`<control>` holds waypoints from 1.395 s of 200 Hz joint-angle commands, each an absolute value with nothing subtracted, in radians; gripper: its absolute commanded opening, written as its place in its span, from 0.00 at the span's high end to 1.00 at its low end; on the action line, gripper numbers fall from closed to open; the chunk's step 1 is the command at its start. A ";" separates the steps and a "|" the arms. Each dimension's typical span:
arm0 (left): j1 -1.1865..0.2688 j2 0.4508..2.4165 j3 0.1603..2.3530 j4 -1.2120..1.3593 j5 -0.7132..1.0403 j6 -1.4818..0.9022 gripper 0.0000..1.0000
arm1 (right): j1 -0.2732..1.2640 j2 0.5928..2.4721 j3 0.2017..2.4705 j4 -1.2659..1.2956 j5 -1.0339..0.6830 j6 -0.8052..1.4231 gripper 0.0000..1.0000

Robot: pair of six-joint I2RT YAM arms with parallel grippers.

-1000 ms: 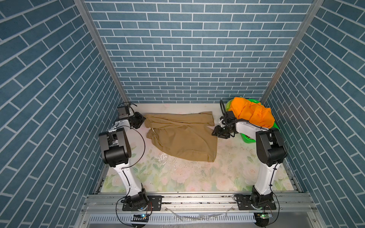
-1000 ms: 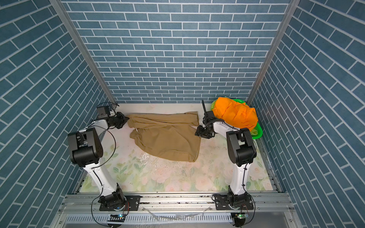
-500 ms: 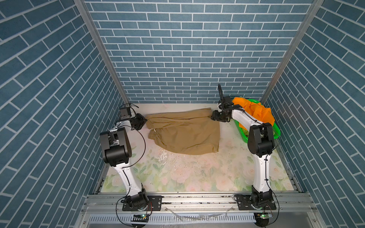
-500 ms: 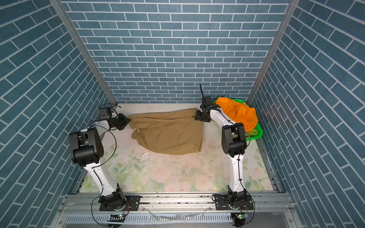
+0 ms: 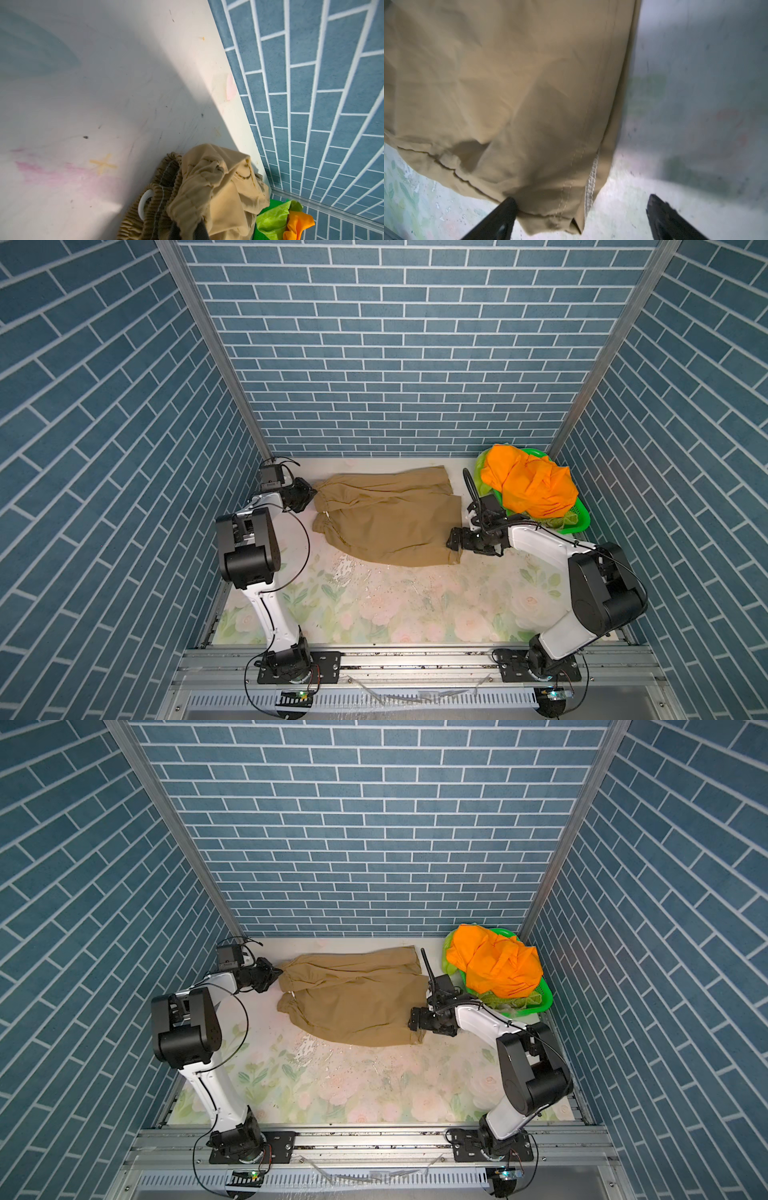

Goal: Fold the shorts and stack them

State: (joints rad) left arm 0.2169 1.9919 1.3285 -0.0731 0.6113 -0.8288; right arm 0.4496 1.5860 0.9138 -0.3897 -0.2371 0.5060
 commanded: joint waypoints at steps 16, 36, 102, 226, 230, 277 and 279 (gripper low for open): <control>0.158 1.944 1.252 -0.005 0.674 -0.912 1.00 | 0.531 1.540 0.856 -0.266 -0.229 0.615 0.06; 0.137 1.912 1.207 0.032 0.685 -0.958 1.00 | 0.572 1.552 0.846 -0.258 -0.207 0.627 0.13; 0.017 1.839 1.030 0.200 0.654 -1.095 1.00 | 0.600 1.583 0.828 -0.274 -0.127 0.616 0.40; 0.076 1.928 0.769 0.374 0.648 -1.079 1.00 | 0.445 1.489 0.820 -0.512 0.049 0.439 0.76; 0.083 1.926 0.762 0.378 0.650 -1.079 1.00 | 0.435 1.485 0.818 -0.515 0.054 0.435 0.76; 0.104 1.902 0.772 0.335 0.644 -1.045 1.00 | 0.357 1.454 0.836 -0.563 0.074 0.432 0.72; 0.104 1.902 0.773 0.333 0.644 -1.044 1.00 | 0.357 1.452 0.838 -0.564 0.072 0.434 0.72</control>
